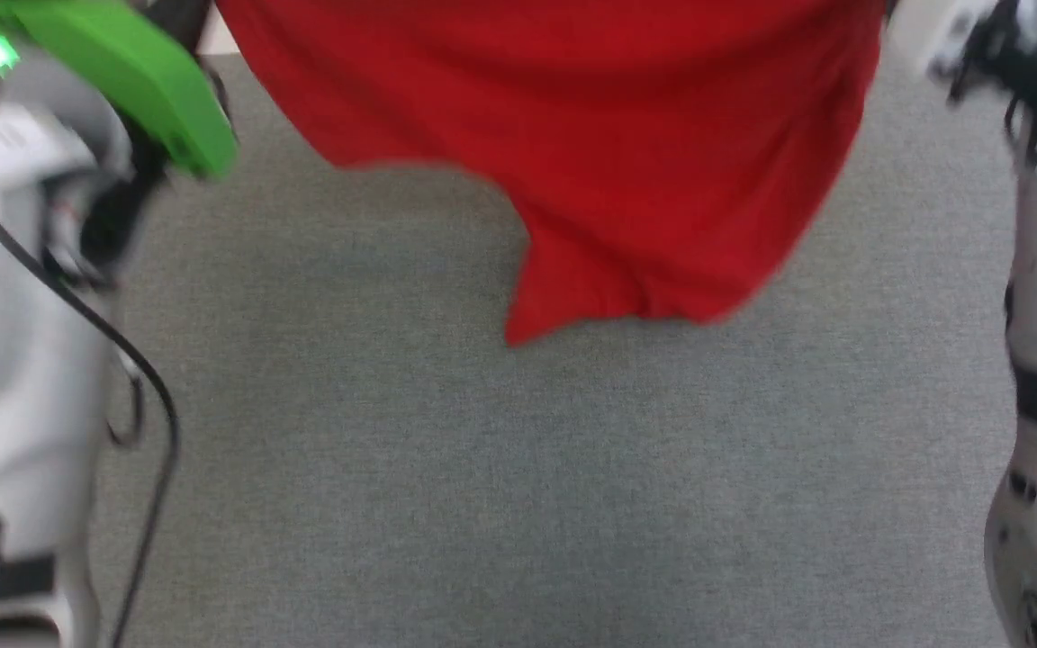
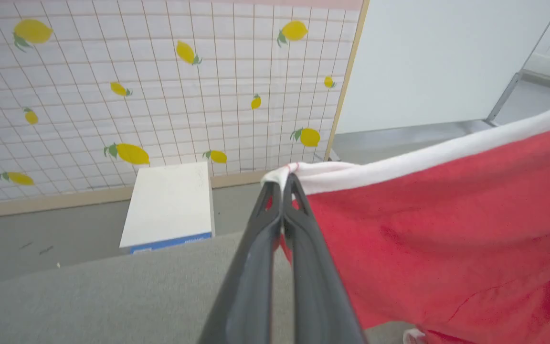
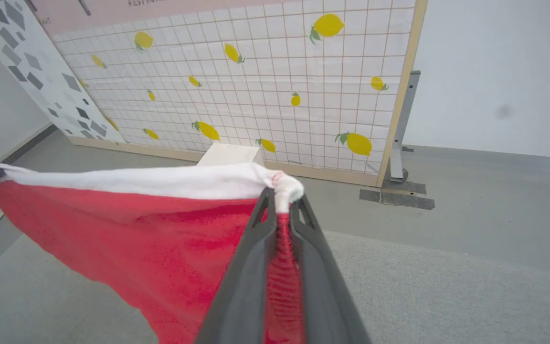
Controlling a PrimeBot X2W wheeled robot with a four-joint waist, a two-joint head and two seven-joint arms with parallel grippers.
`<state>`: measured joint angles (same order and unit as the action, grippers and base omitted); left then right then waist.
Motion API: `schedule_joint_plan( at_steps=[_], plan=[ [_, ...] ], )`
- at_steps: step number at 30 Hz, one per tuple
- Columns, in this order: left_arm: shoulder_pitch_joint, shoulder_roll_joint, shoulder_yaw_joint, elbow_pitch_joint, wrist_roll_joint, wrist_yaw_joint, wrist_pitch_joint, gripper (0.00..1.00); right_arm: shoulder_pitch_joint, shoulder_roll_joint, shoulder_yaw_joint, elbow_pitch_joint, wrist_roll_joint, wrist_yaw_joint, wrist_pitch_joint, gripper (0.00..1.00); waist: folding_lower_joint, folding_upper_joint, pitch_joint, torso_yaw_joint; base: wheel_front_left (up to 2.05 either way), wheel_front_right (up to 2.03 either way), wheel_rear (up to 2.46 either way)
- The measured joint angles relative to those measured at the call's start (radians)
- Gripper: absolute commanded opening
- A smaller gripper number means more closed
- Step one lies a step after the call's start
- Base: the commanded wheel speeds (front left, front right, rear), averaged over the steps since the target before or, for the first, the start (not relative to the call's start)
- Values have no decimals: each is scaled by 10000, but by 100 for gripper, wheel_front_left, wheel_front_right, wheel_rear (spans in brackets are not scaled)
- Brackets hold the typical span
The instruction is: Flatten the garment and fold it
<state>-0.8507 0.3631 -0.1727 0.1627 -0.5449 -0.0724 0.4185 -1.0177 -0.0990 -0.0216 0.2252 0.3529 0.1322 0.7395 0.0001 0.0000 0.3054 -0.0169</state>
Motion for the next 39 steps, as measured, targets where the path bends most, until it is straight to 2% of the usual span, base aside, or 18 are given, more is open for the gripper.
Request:
schedule_joint_plan(
  at_steps=[5,9,13,18,24,31,36,39],
  plan=[
    [-2606,155,228,1344,130,-159,-591,0,-2168,209,-81,842,-546,0,-612,0,0,0,398,-42,0,0,0],
    [-4199,284,245,2261,566,-192,-1546,0,-3749,384,-382,1526,-961,2,-1850,0,0,0,721,-48,0,0,0],
    [-4992,355,205,2938,869,-236,-2383,0,-4608,489,-445,2439,-1066,2,-2857,0,1,0,897,-20,0,0,0],
    [-4761,387,109,3555,761,-360,-3127,0,-4295,497,242,3120,-474,0,-3501,0,0,0,832,68,0,0,0],
    [-2440,228,-217,3624,345,-499,-4065,0,-1951,219,1292,2717,874,0,-3850,0,0,0,447,167,0,0,0],
    [1317,-169,-274,2663,-487,-479,-4730,0,2147,-679,1860,940,2476,-2,-4027,0,-1,0,-301,267,0,0,0],
    [4042,-522,-153,1398,-1091,-102,-4715,0,5317,-1104,1870,-253,2947,0,-3917,0,-1,0,-970,299,0,0,0],
    [5742,-648,-65,633,-1306,393,-4521,0,7077,-1009,1616,-938,3379,0,-3695,0,-1,0,-1393,297,0,0,0]
  ],
)
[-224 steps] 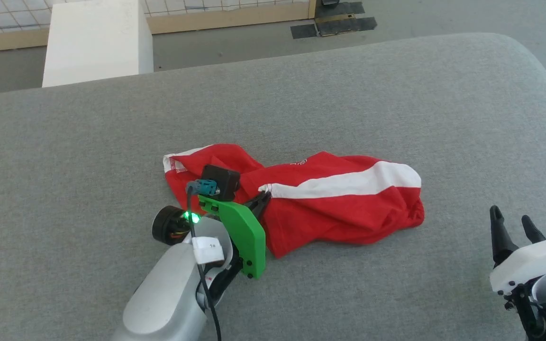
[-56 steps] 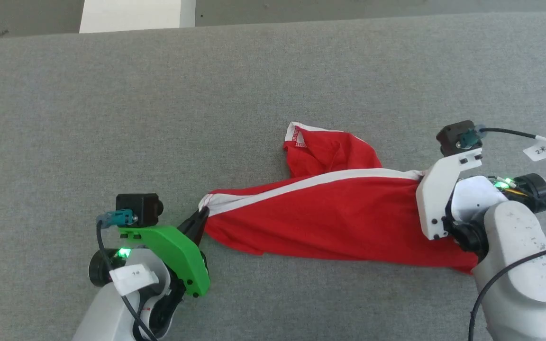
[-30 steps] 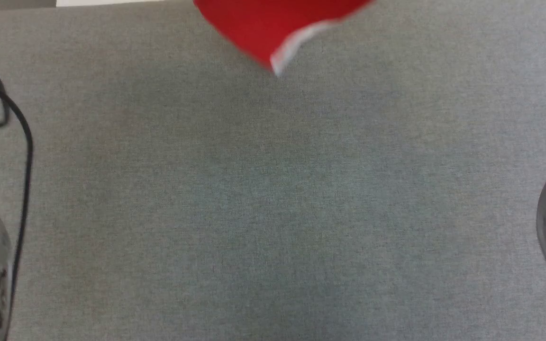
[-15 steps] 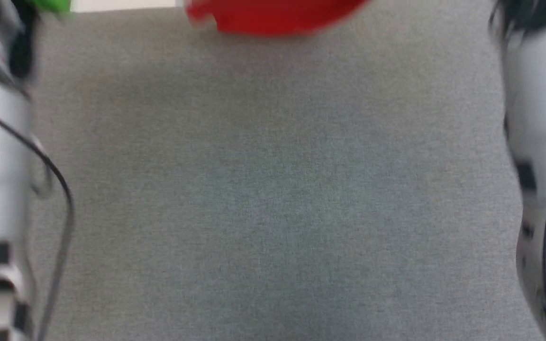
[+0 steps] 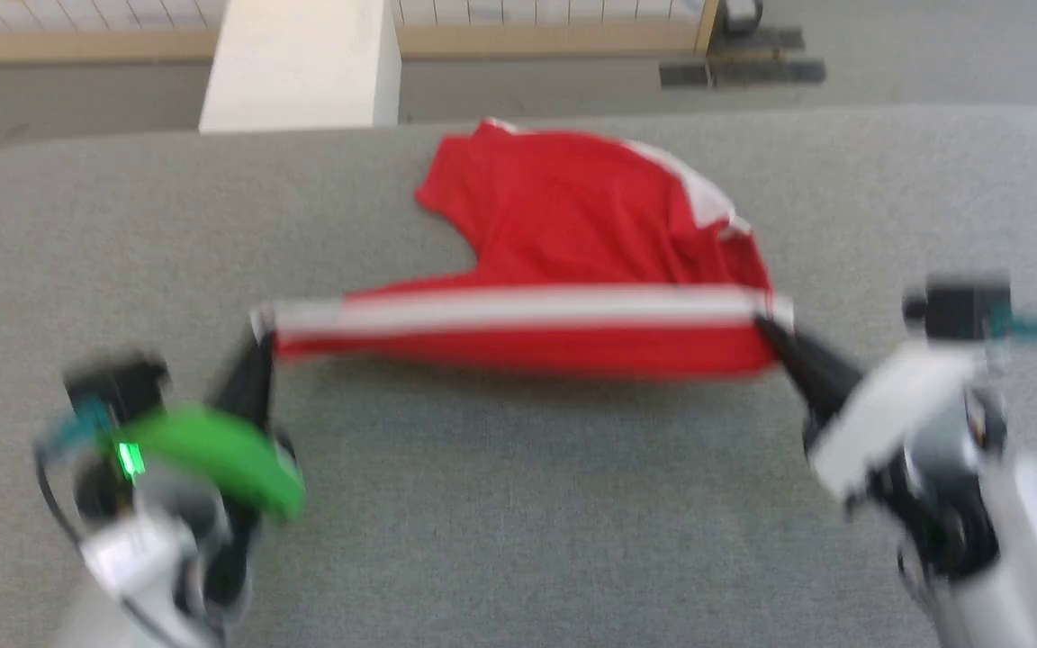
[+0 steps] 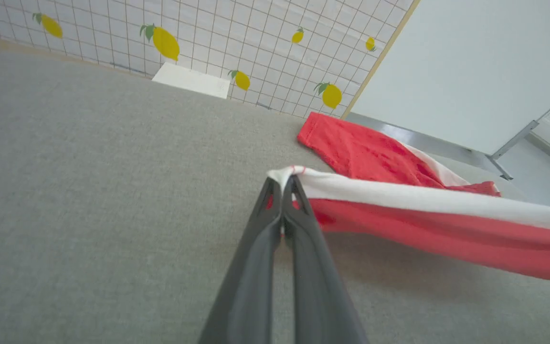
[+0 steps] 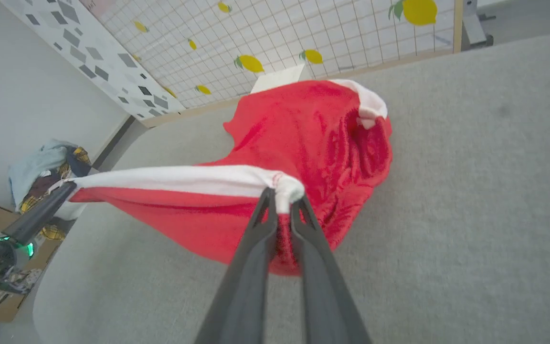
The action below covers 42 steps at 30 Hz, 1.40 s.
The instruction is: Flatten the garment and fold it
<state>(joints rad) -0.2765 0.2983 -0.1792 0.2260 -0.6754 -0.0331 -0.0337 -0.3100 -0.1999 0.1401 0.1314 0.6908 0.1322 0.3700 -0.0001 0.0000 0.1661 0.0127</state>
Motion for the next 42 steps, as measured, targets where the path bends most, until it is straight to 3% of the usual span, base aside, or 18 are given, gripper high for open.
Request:
schedule_joint_plan(
  at_steps=[4,9,15,20,24,29,38,42],
  plan=[
    [2065,-198,-190,-821,-322,525,598,0,2036,213,-476,-890,236,0,339,0,0,0,-552,12,0,0,0],
    [3897,-186,-180,-1812,-454,1415,1133,0,4298,395,-594,-1827,454,0,1551,0,0,0,-1114,88,0,0,0],
    [5333,-134,-100,-2871,-487,2211,1680,0,5830,681,-961,-2556,290,0,2869,0,0,0,-1451,158,0,0,0],
    [5714,31,21,-3634,-472,2543,1923,0,6126,930,-1254,-3312,38,0,3473,0,-1,0,-1437,48,0,0,0],
    [5129,318,-59,-3919,-368,2451,2190,0,5649,1026,-1505,-3641,-324,0,3428,0,-1,0,-1310,-84,0,0,0],
    [2817,566,-255,-3484,-261,2017,2625,0,4502,1114,-1632,-3591,-775,0,3425,0,0,0,-946,-279,0,0,0],
    [-1590,650,-963,-541,35,744,3365,0,2416,1354,-1751,-2688,-1394,0,3150,0,0,0,175,-827,0,0,0],
    [-3057,637,-1118,662,199,464,3545,0,1739,1453,-1659,-2245,-1595,0,2817,0,0,0,706,-1211,0,0,0]
  ],
)
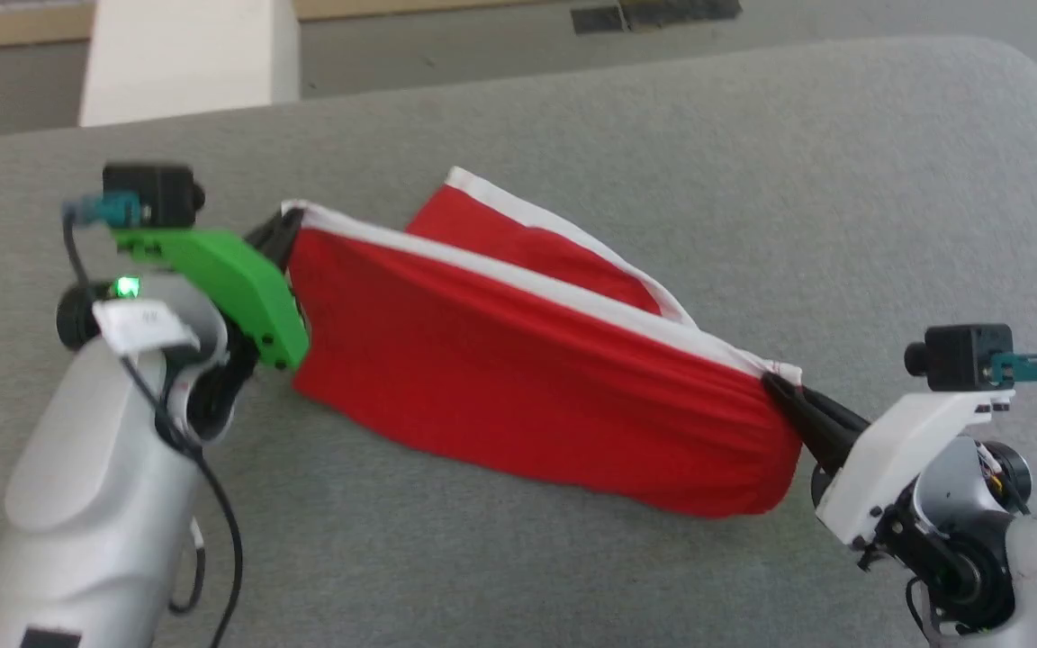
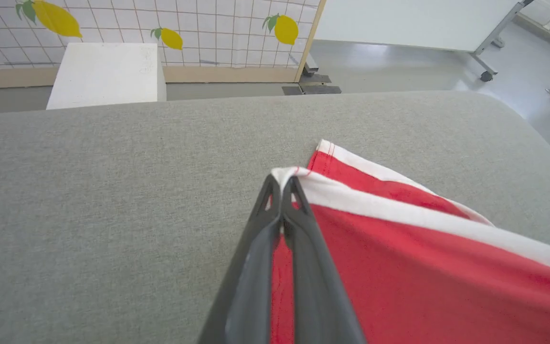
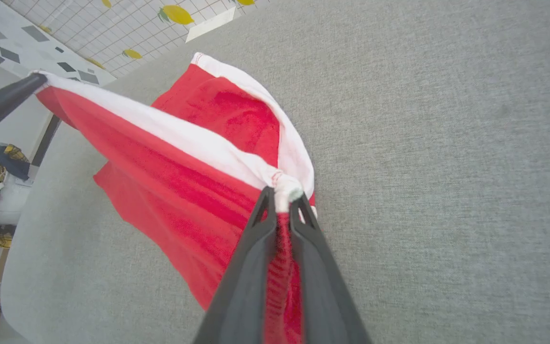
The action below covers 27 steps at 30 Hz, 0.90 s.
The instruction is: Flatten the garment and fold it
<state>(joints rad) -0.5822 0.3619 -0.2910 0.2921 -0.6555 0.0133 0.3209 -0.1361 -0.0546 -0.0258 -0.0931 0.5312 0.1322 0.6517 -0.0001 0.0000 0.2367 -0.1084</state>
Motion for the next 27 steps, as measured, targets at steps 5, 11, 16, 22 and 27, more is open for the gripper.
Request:
schedule_joint_plan(
  at_steps=[5,11,16,22,27],
  plan=[
    [-1347,4,-341,1225,238,-255,303,0,-433,42,217,468,-44,0,-504,0,0,0,634,-510,0,0,0],
    [-2448,-58,-744,2305,606,-527,566,0,-755,40,441,880,159,0,-1227,0,1,0,1397,-1096,0,0,0],
    [-2990,-65,-859,2842,683,-642,545,0,-915,40,792,1162,351,0,-1657,0,0,0,1903,-1526,0,0,0],
    [-3405,-50,-972,3277,763,-754,370,0,-972,42,1287,1528,424,0,-1816,0,1,0,2305,-1984,0,0,0],
    [-3478,-48,-1060,3492,842,-823,31,80,-1081,40,1576,1662,424,0,-1873,16,1,0,2465,-2167,0,0,0]
  ],
)
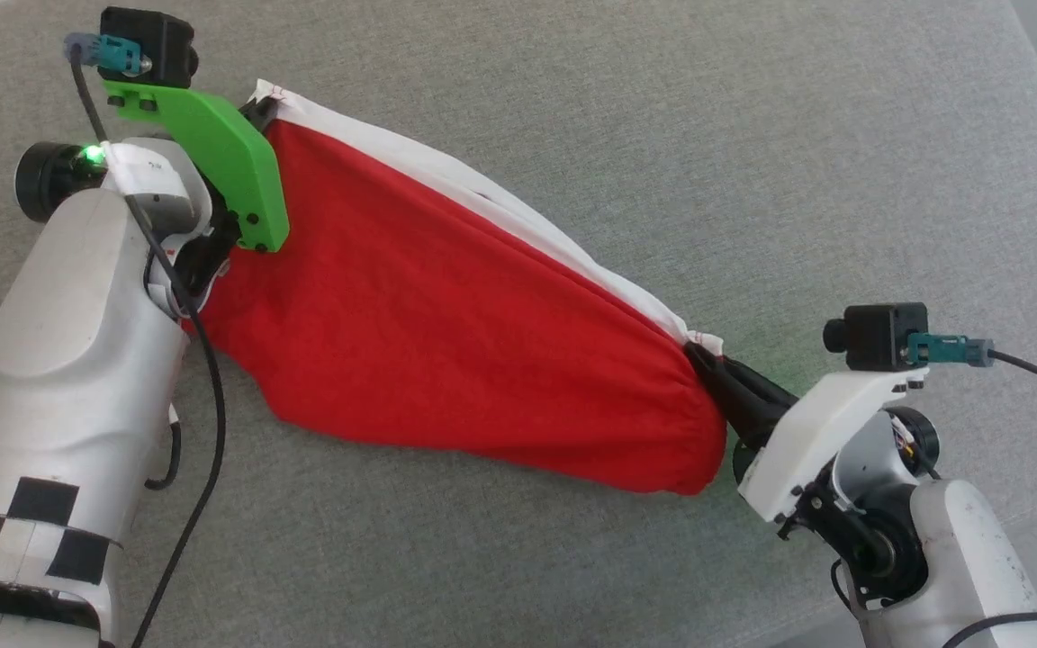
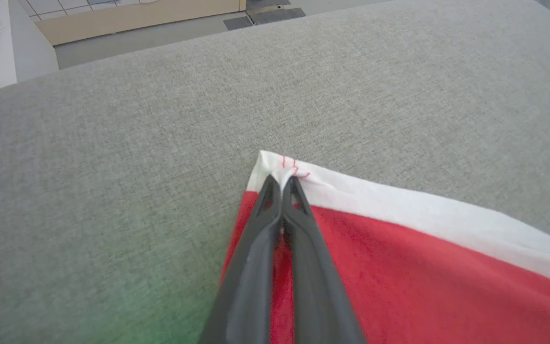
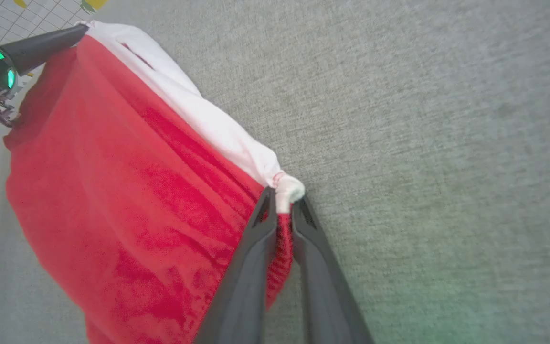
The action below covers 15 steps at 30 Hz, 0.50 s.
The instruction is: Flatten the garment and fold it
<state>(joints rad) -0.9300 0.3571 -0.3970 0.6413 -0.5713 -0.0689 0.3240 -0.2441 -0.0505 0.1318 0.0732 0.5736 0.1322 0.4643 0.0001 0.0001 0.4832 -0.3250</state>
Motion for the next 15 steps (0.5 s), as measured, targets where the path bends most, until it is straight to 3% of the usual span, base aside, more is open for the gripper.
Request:
schedule_joint_plan(
  at_steps=[1,9,15],
  plan=[
    [-3,-2,2,19,0,0,-119,100,-5,-8,42,10,0,0,-38,100,0,0,-6,6,0,0,0],
    [-22,-35,267,-21,-33,-92,-1647,100,185,2,-270,-249,-290,-2,-723,100,0,0,-444,223,0,0,0],
    [762,349,568,-1179,336,-48,-4113,100,1378,-35,-1567,-1007,-1789,-4,-936,100,0,0,-1101,559,0,0,0]
  ],
)
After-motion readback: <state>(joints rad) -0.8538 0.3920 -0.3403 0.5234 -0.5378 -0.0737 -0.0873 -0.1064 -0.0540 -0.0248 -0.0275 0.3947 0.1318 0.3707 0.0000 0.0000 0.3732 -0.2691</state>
